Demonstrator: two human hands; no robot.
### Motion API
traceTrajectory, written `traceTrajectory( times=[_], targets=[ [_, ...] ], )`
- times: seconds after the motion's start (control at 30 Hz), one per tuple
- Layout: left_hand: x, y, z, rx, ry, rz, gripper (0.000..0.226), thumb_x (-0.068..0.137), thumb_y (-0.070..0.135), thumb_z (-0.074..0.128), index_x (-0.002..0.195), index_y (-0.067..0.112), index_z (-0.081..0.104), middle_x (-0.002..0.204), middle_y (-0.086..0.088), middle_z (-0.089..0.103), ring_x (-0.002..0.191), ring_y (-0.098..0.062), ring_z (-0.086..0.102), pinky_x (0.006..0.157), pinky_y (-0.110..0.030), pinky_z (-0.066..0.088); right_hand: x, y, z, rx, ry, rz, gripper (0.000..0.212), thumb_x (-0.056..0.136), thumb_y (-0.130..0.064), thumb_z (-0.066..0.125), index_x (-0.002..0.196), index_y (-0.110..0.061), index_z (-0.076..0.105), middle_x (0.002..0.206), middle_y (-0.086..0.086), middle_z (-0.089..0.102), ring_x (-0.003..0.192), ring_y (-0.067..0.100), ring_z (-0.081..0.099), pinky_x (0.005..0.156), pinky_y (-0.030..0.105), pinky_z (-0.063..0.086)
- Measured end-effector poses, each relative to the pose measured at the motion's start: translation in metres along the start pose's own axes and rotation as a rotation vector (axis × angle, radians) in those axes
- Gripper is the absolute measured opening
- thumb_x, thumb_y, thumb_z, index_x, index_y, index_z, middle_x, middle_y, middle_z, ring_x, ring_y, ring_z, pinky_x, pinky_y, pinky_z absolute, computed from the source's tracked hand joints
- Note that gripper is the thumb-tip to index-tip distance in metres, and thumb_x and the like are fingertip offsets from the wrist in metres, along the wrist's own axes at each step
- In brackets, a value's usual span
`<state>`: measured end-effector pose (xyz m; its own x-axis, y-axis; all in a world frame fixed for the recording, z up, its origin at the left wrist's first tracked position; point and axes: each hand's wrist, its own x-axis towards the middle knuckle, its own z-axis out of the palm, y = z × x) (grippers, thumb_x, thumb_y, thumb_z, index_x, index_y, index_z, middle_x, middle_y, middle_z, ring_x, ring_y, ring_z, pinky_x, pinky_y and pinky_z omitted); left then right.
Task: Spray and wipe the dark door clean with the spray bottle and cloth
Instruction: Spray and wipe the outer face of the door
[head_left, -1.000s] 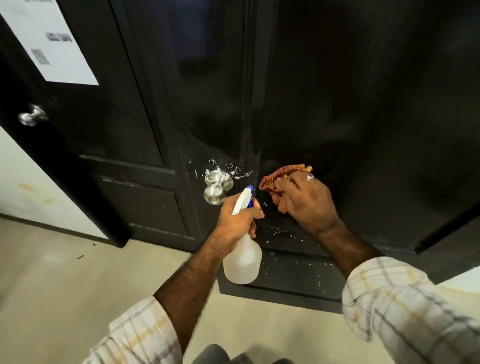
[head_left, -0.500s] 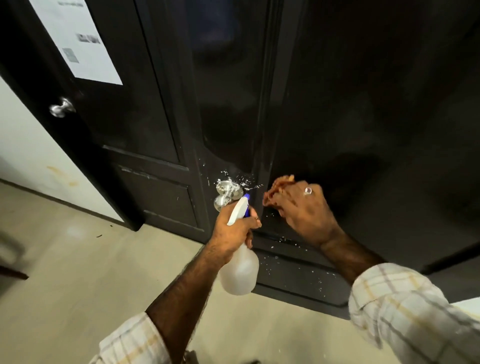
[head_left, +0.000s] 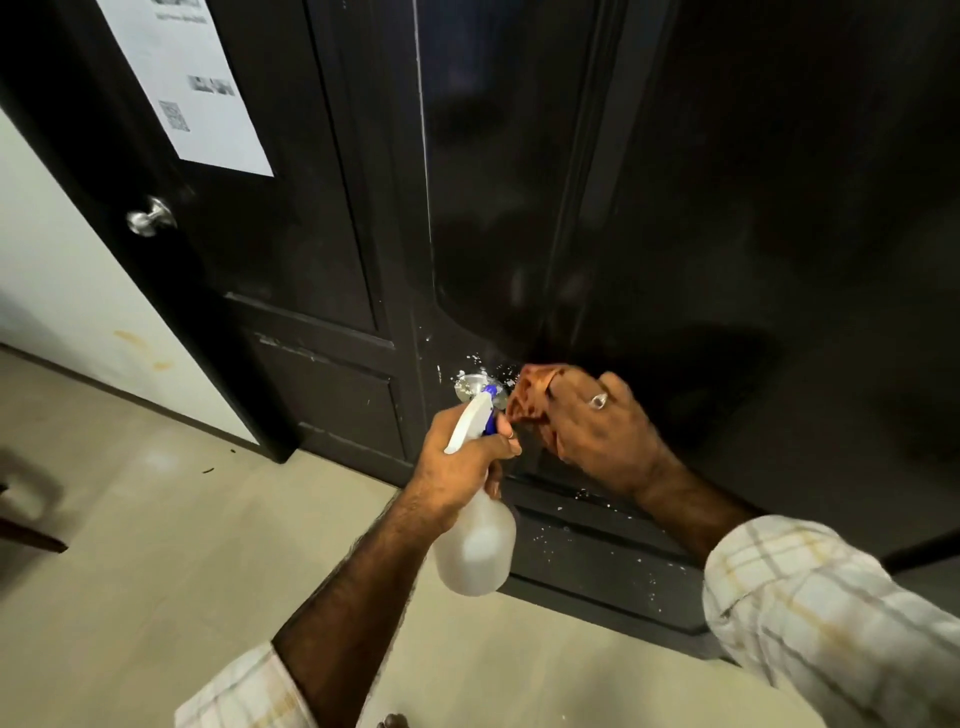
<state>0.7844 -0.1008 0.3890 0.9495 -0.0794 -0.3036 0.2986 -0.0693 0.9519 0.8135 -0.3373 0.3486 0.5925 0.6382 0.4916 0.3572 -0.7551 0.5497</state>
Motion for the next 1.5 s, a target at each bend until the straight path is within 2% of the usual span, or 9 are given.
traceTrajectory(
  times=[0.1,0.3,0.5,0.6,0.67,0.8,1.03,1.37,1.5],
  targets=[
    [0.000,0.003,-0.010,-0.036,-0.045,0.024,0.035,0.084,0.010,0.079,0.117,0.007,0.067,0.101,-0.023,0.072,0.061,-0.022,0.062,0.060,-0.039,0.060,0.022,0.001,-0.010,-0.055,0.102,0.245,0.048,0.109,-0.037,0.052,0.149,-0.011,0.056,0.142,0.010,0.058,0.129,0.031,0.055,0.102,0.048,0.042],
    [0.004,0.012,-0.032,-0.061,-0.044,0.013,0.048,0.085,0.005,0.081,0.122,0.025,0.060,0.097,-0.012,0.073,0.056,-0.015,0.063,0.058,-0.035,0.060,-0.024,-0.038,0.024,0.040,-0.249,-0.124,0.066,0.083,-0.026,0.086,0.141,-0.003,0.064,0.141,0.019,0.065,0.132,0.036,0.062,0.109,0.051,0.047],
    [0.016,0.023,-0.064,-0.052,-0.123,0.025,0.035,0.086,0.001,0.079,0.105,0.025,0.062,0.092,-0.012,0.070,0.053,-0.014,0.060,0.055,-0.035,0.058,0.022,-0.018,-0.007,-0.038,0.079,0.264,0.036,0.106,-0.030,0.060,0.136,-0.012,0.069,0.136,0.010,0.067,0.125,0.032,0.062,0.097,0.049,0.043],
    [0.020,0.025,-0.080,-0.038,-0.150,0.016,0.032,0.083,0.003,0.080,0.112,0.011,0.068,0.097,-0.022,0.071,0.052,-0.019,0.059,0.057,-0.038,0.059,0.003,-0.030,0.008,0.018,-0.048,0.027,0.039,0.097,-0.026,0.075,0.132,-0.009,0.071,0.134,0.014,0.068,0.127,0.035,0.060,0.098,0.049,0.044],
    [0.023,0.027,-0.093,-0.032,-0.174,0.035,0.017,0.085,0.001,0.078,0.098,0.011,0.073,0.092,-0.019,0.074,0.052,-0.021,0.058,0.058,-0.040,0.058,0.006,-0.027,-0.001,0.024,-0.130,0.011,0.041,0.095,-0.028,0.077,0.132,-0.010,0.070,0.133,0.014,0.067,0.126,0.036,0.060,0.097,0.050,0.042],
    [0.028,0.030,-0.116,-0.021,-0.182,0.071,0.014,0.087,-0.001,0.076,0.084,0.013,0.073,0.079,-0.005,0.074,0.053,-0.021,0.059,0.059,-0.038,0.058,0.057,0.007,-0.043,-0.016,0.059,0.204,0.032,0.098,-0.027,0.071,0.127,-0.012,0.074,0.127,0.016,0.067,0.120,0.036,0.057,0.092,0.050,0.042],
    [0.037,0.026,-0.146,-0.038,-0.188,0.088,0.009,0.089,0.002,0.076,0.091,0.010,0.074,0.085,-0.012,0.074,0.057,-0.021,0.062,0.061,-0.038,0.061,0.095,0.017,-0.044,-0.017,0.094,0.032,0.031,0.105,-0.015,0.050,0.118,-0.010,0.077,0.116,0.022,0.068,0.112,0.039,0.055,0.091,0.056,0.046],
    [0.042,0.019,-0.146,-0.069,-0.137,0.049,0.022,0.091,0.002,0.076,0.091,0.023,0.070,0.075,-0.001,0.073,0.052,-0.015,0.061,0.058,-0.036,0.061,0.127,0.004,-0.038,0.070,0.088,-0.146,0.016,0.099,-0.014,0.068,0.114,-0.015,0.072,0.132,0.013,0.061,0.122,0.034,0.056,0.097,0.053,0.046],
    [0.038,0.023,-0.138,-0.097,-0.096,0.053,0.029,0.091,0.000,0.074,0.085,0.027,0.065,0.070,-0.005,0.069,0.057,-0.022,0.058,0.061,-0.037,0.057,0.196,-0.035,-0.028,0.098,0.076,-0.213,0.017,0.103,-0.012,0.056,0.109,-0.014,0.072,0.125,0.012,0.069,0.124,0.034,0.062,0.103,0.050,0.046]
  ],
)
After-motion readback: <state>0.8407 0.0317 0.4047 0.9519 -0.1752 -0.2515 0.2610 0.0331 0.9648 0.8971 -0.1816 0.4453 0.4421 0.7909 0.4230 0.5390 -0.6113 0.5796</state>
